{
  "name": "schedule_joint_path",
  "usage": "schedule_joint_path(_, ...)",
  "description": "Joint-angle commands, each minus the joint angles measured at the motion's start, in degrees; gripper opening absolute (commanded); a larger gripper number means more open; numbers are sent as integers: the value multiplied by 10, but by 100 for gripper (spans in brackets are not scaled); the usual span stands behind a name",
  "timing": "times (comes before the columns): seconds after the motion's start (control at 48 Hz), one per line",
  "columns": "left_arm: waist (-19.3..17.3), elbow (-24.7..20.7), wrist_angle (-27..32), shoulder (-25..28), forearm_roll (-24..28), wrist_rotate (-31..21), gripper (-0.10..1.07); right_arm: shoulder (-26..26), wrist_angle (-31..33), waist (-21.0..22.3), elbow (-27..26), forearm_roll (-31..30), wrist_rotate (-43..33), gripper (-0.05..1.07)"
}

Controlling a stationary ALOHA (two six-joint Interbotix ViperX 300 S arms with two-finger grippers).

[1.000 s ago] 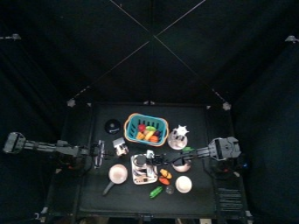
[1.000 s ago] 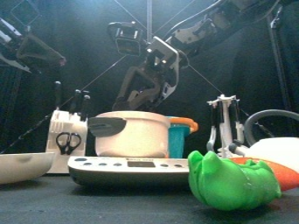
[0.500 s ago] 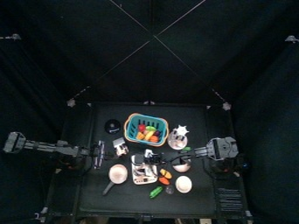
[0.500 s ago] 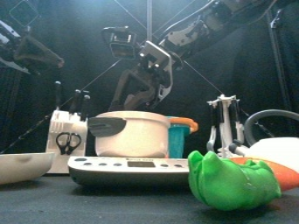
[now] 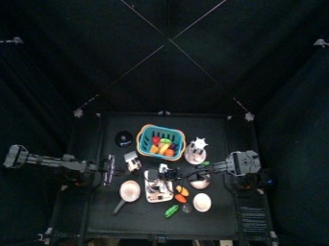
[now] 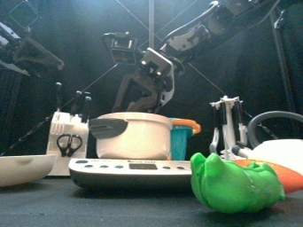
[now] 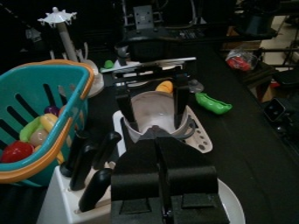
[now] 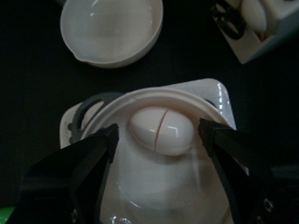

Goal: Grab egg

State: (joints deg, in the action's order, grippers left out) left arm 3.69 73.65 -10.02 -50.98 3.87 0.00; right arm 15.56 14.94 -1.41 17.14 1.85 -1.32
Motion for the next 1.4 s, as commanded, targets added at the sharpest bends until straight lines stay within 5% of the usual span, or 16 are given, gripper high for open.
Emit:
schedule_joint_path(0.0,0,-8,-5,2,0,-1,-2,-4,7,4,-13,-4,1,101)
schedule_joint_path(0.833,0,-4,-5,2,-1,-1,-2,3,21,5,-19,-19,1,99)
schedule_joint_path(1.146,0,-4,-4,2,0,-1,-2,3,22,5,-21,-16,0,74)
schedule_joint_path(1.375,0,-3,-4,2,-1,-2,-2,-6,34,2,-34,-18,1,71)
